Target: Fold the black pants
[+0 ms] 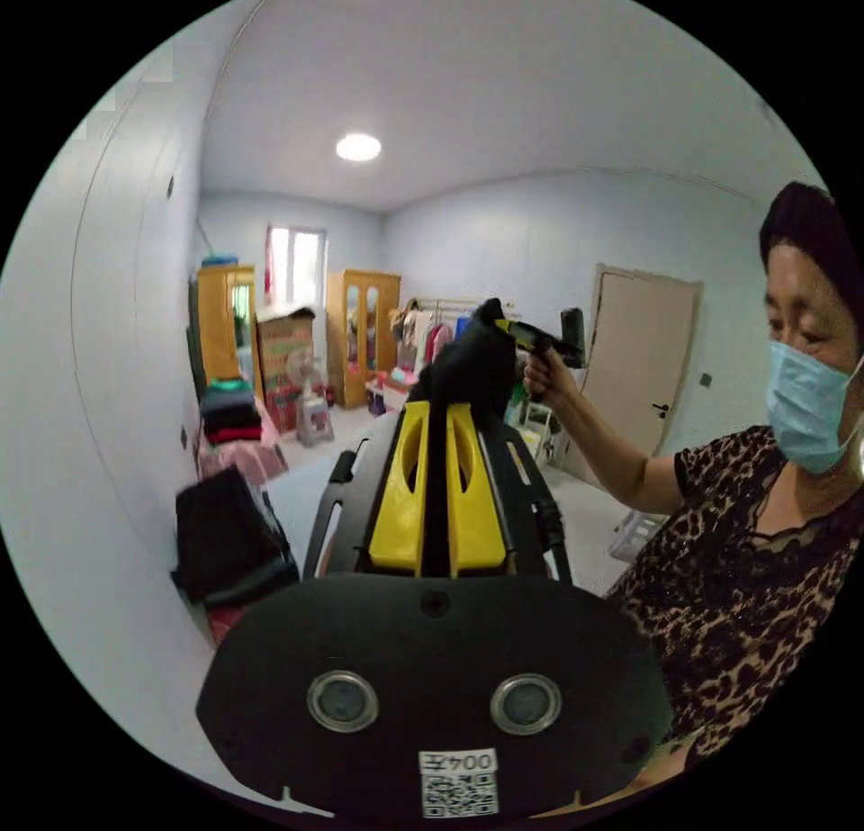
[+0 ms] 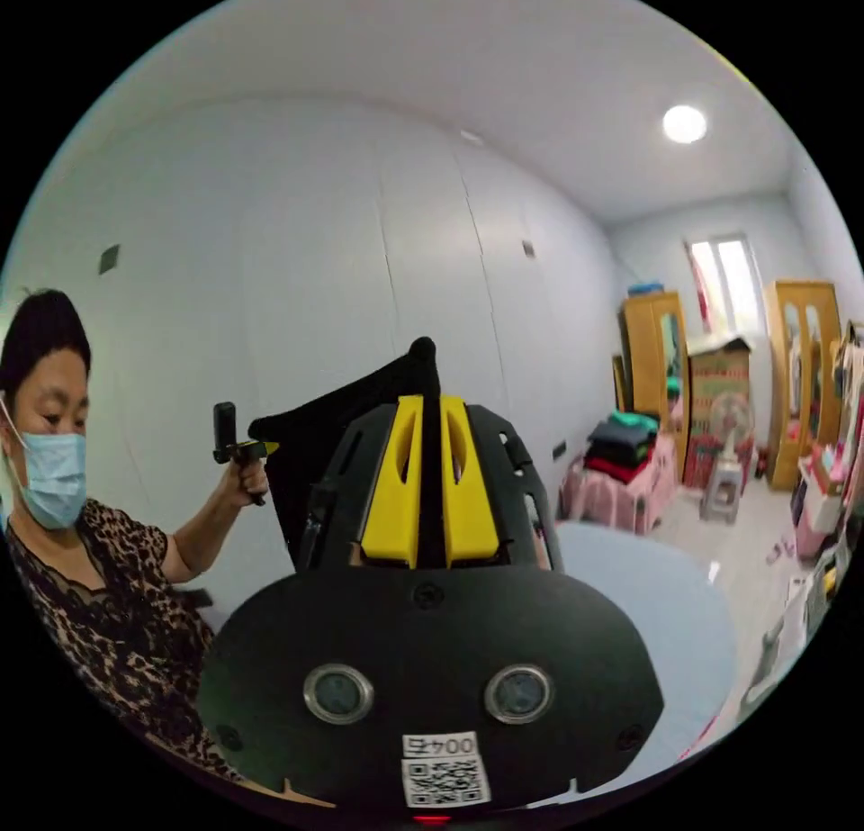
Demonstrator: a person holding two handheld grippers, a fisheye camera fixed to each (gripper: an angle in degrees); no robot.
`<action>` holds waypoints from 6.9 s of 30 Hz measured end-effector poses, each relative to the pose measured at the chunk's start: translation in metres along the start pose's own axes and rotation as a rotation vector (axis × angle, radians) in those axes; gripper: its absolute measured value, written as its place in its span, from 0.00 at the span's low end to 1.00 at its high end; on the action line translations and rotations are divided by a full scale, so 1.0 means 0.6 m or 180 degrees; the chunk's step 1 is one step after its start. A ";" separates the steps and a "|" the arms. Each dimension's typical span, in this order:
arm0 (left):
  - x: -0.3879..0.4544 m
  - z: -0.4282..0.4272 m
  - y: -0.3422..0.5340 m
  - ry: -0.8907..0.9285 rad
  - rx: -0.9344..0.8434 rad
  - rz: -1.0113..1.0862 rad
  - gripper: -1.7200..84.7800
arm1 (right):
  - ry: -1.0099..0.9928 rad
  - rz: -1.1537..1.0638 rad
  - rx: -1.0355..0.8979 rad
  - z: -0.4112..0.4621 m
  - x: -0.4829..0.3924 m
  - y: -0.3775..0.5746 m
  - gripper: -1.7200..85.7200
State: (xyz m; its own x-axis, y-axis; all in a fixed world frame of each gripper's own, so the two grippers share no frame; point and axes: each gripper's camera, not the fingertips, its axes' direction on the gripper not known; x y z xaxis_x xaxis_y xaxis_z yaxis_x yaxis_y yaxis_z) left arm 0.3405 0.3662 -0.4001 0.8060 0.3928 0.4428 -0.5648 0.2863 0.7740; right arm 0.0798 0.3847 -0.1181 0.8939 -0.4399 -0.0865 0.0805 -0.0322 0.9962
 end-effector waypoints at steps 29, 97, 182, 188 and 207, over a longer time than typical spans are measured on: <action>-0.021 0.051 -0.220 0.0266 0.0561 0.0108 0.06 | 0.0788 -0.0444 -0.0104 -0.074 -0.155 -0.145 0.07; -0.346 0.591 0.720 -0.0709 -0.2856 -0.2503 0.32 | 0.0507 0.1565 -0.5562 0.664 0.091 0.430 0.08; 0.164 1.107 0.587 0.3252 -0.3129 0.0630 0.11 | 0.1274 0.3033 -0.1752 0.029 -0.016 0.797 0.14; 0.035 1.116 0.680 0.2752 -0.3366 -0.0656 0.11 | 0.1118 0.3380 -0.2052 0.018 -0.028 0.936 0.17; -0.083 1.180 0.868 0.2427 -0.3342 -0.2861 0.12 | 0.1059 0.3587 -0.2849 0.036 -0.016 1.162 0.15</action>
State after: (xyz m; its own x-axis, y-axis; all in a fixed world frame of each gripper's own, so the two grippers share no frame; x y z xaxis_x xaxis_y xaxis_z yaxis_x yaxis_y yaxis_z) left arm 0.1317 -0.1231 0.3018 0.8395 0.0049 -0.5433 -0.0974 0.9851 -0.1417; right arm 0.1178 0.3472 0.5776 0.7162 0.3693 0.5923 -0.5809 0.7857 0.2126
